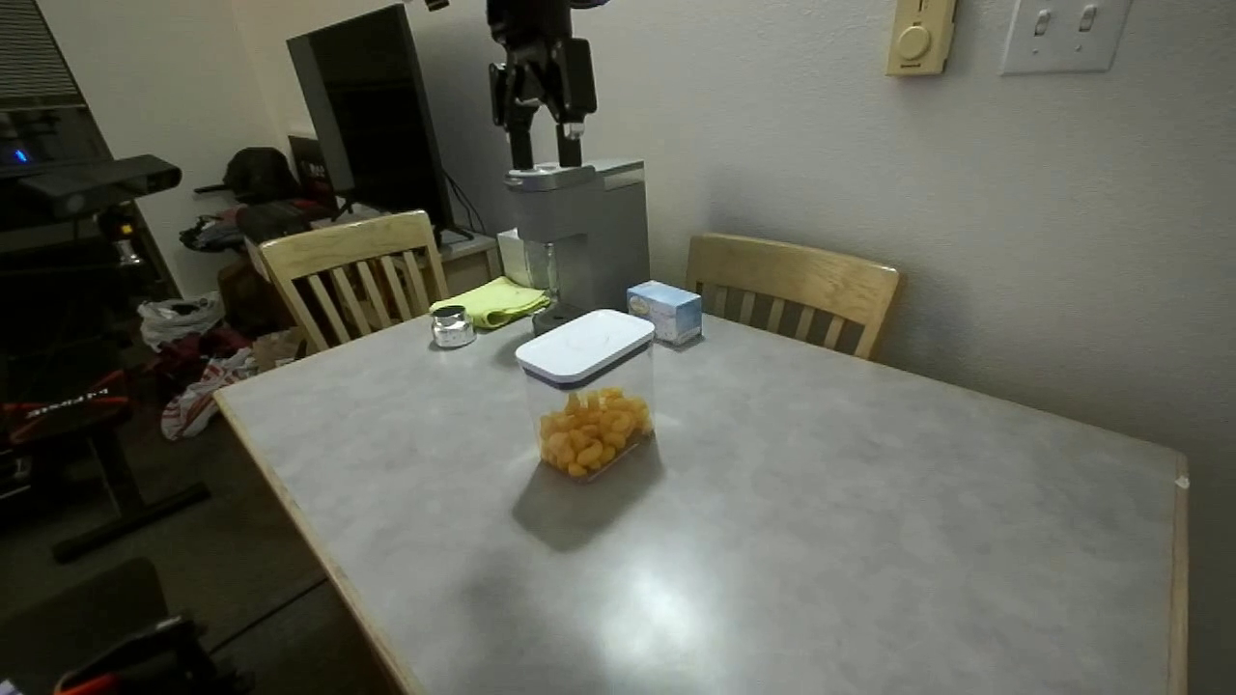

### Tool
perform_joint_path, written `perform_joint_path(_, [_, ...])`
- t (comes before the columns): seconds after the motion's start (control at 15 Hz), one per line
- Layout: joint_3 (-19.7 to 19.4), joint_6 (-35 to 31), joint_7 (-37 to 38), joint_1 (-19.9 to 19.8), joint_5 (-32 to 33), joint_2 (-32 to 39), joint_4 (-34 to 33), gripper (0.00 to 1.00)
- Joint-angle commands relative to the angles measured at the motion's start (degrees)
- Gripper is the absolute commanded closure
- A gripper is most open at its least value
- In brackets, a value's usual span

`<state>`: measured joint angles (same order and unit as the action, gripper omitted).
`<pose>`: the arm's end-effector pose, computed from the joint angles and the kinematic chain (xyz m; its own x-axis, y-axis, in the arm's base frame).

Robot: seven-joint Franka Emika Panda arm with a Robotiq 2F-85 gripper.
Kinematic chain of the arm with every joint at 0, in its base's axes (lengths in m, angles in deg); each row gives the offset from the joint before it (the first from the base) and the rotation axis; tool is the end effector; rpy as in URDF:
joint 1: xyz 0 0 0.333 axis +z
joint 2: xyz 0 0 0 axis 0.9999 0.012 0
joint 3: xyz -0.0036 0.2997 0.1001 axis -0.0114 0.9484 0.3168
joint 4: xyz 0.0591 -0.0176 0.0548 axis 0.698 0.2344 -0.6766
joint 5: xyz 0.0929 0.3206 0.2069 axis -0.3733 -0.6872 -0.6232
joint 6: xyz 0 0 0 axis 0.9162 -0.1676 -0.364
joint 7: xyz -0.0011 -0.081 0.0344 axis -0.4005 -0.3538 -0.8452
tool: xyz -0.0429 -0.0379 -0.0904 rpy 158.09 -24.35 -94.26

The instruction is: Press the button on the white lid, pick the lid and put it on the table

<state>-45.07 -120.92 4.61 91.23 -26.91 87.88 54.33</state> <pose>0.6386 0.0172 0.4927 0.9931 -0.0864 -0.0791 -0.0784 -0.9920 0.0991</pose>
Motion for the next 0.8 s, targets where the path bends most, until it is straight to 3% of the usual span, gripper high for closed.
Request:
perform_joint_path(0.0, [-0.22, 2.26, -3.29, -0.85, -1.51, 3.86, -5.33, 0.33])
perform_joint_path(0.6, [0.08, 4.11, -6.95, -1.27, -3.45, 7.51, -10.67, 0.98])
perform_joint_path(0.73, [0.08, 4.69, -7.25, -1.3, -3.96, 7.9, -11.41, 1.0])
